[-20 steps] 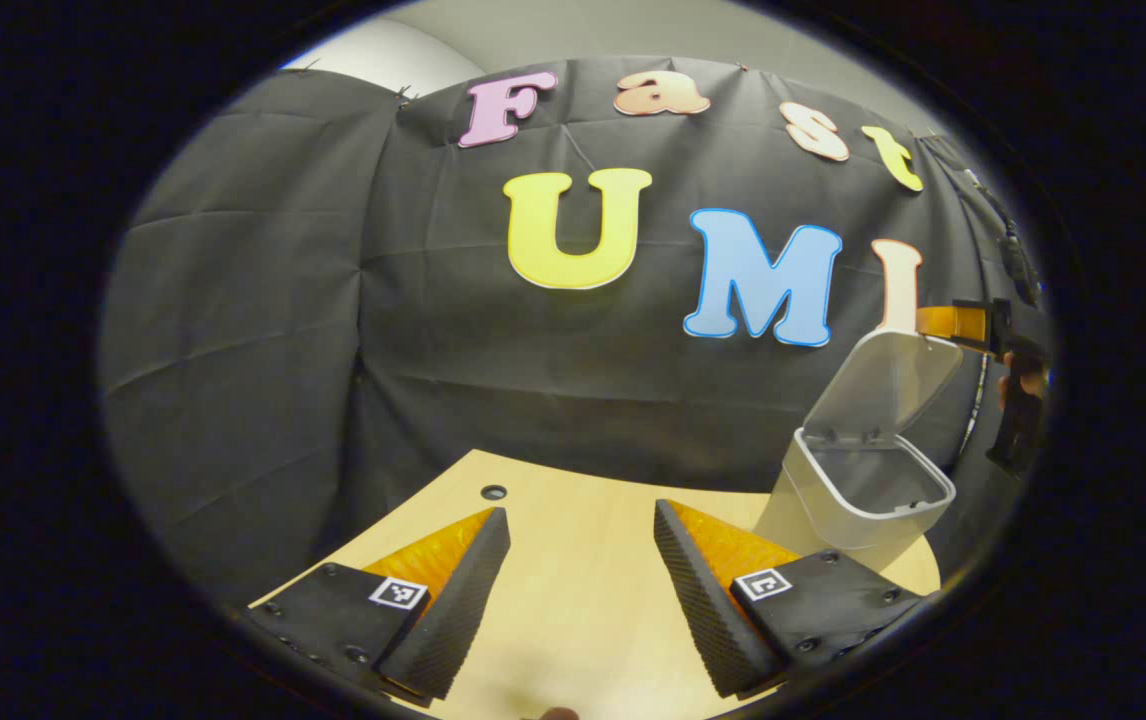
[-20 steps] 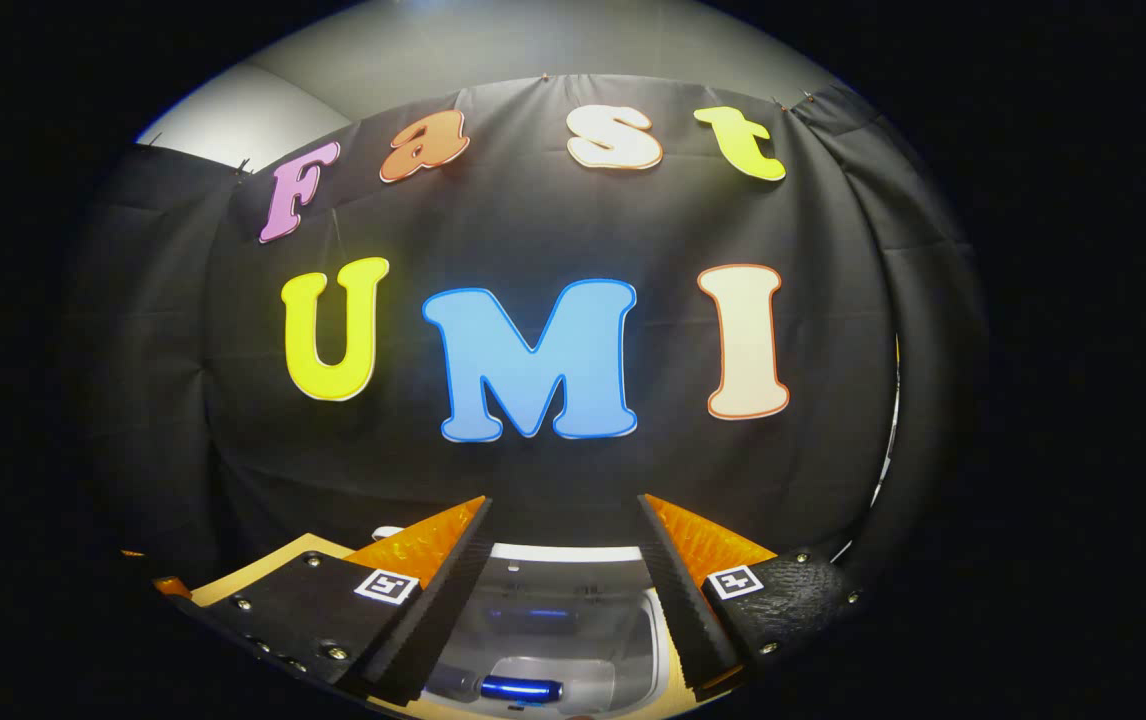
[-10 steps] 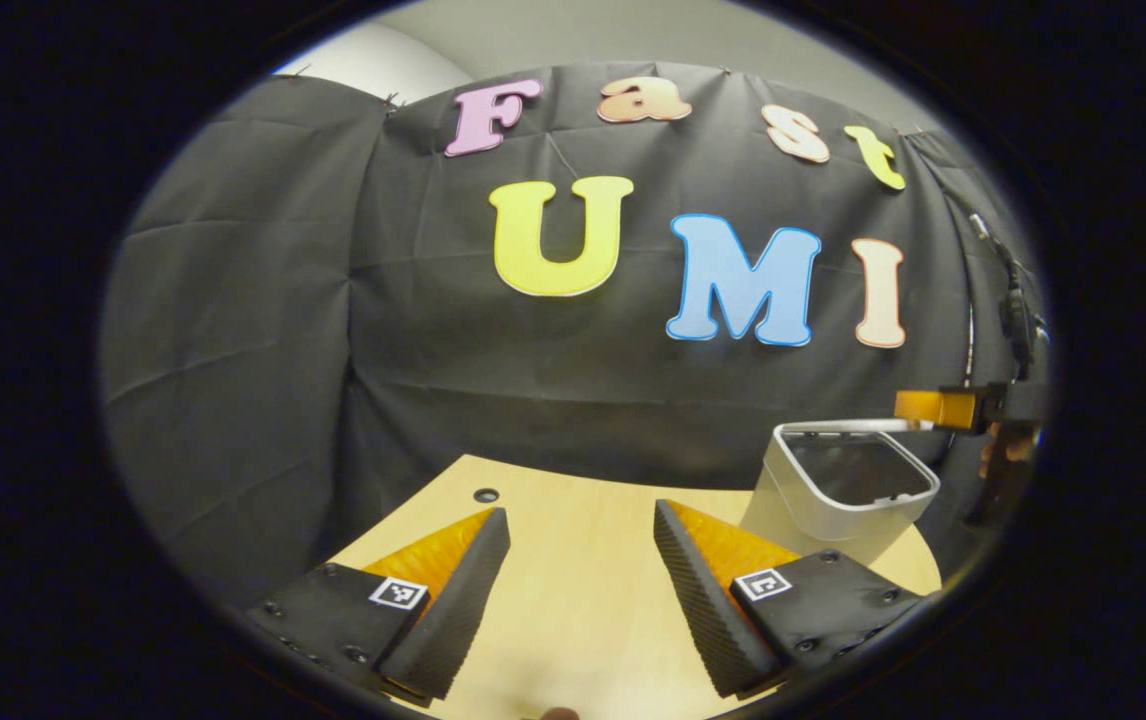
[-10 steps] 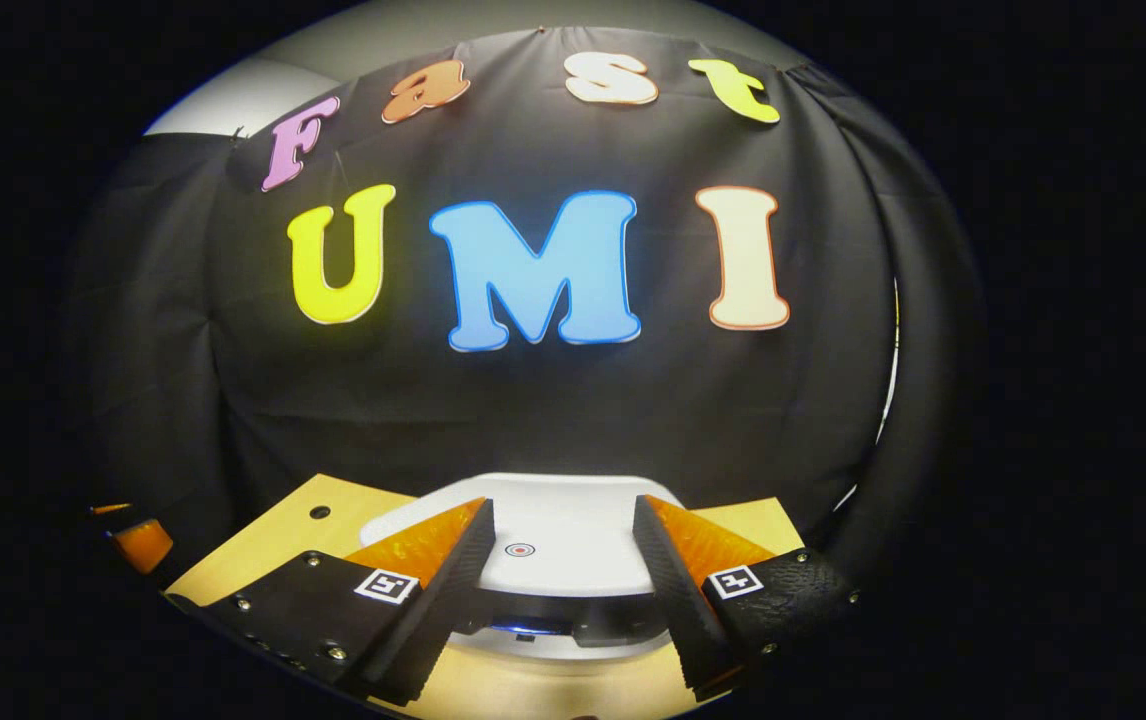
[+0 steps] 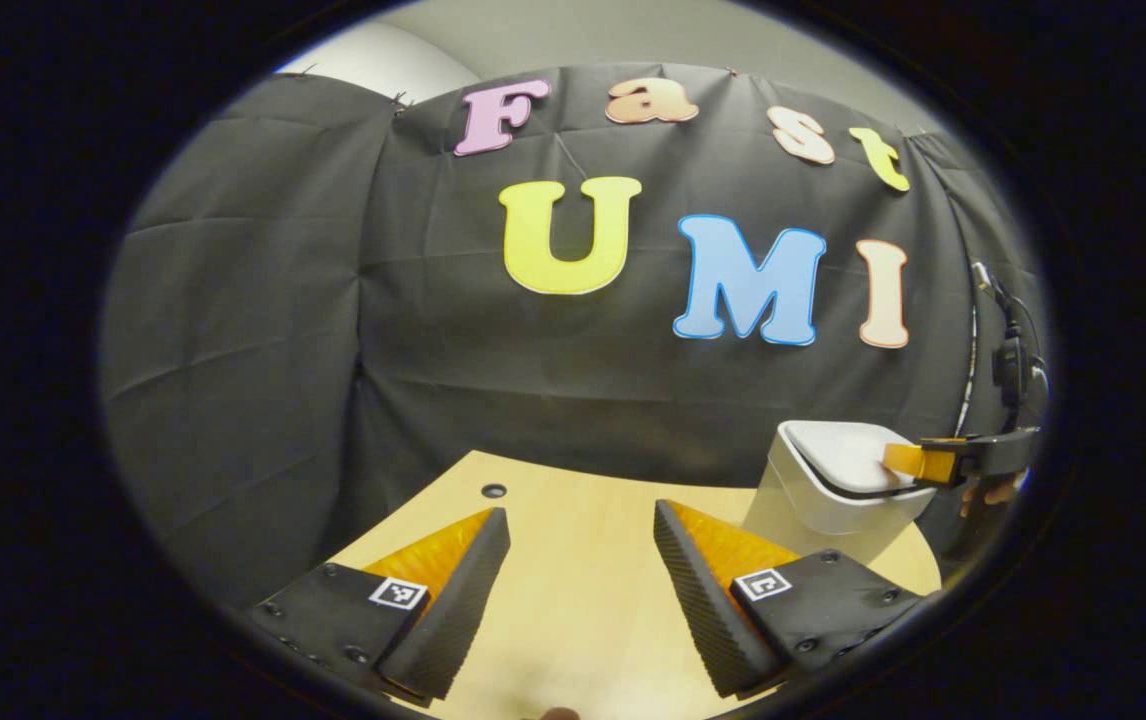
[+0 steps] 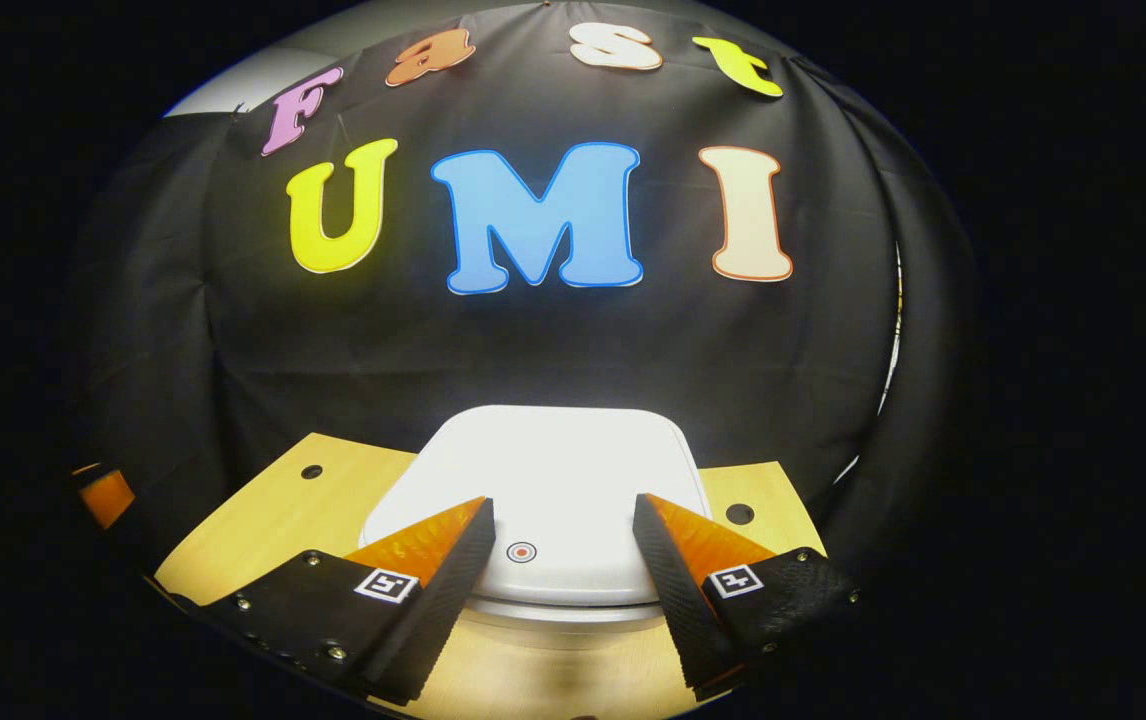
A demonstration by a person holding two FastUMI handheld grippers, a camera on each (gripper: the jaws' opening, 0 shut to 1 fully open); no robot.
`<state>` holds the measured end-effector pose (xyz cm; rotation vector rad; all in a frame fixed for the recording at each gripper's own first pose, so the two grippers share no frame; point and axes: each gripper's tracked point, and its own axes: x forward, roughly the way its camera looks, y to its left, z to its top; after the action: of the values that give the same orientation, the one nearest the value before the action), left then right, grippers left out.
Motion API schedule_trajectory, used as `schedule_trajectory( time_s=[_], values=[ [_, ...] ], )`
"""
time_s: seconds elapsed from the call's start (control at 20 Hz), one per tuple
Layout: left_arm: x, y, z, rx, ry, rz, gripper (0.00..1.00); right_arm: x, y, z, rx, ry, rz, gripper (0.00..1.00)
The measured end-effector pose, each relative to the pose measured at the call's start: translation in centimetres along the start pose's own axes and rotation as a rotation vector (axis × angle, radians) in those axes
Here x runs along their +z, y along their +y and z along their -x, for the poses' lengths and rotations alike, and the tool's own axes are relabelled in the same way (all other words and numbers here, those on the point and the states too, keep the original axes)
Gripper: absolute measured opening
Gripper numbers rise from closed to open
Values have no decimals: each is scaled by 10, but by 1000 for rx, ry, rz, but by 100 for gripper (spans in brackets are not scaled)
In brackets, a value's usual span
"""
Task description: Press the lid of the desktop garbage bin to open it, pick up the crumpled paper on the desktop and throw it into the bin, then pick up the pop can on the desktop and drop it into the bin, and finally close the garbage bin lid.
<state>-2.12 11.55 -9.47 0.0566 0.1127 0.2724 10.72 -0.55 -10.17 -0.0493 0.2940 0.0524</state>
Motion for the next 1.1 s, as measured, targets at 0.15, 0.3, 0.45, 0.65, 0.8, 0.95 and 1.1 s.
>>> schedule_trajectory(
  time_s=[0.15,0.3,0.45,0.65,0.8,0.95,1.1],
  values=[
    [-2,3,0,8,2,5,95,-3,1,0,-3,-3,6,90],
    [-4,3,0,9,6,11,91,-5,1,0,-6,-4,6,90],
    [-5,0,1,7,8,9,100,-7,2,1,-11,-15,13,91],
    [-6,1,2,5,10,4,95,-10,3,3,-24,-47,6,91],
    [-7,0,3,5,12,5,95,-12,5,8,-31,-63,23,91],
    [-9,1,4,2,13,4,95,-16,7,11,-31,-73,21,91],
    [-11,-2,7,-3,16,3,96,-19,8,16,-34,-77,30,91]
  ],
)
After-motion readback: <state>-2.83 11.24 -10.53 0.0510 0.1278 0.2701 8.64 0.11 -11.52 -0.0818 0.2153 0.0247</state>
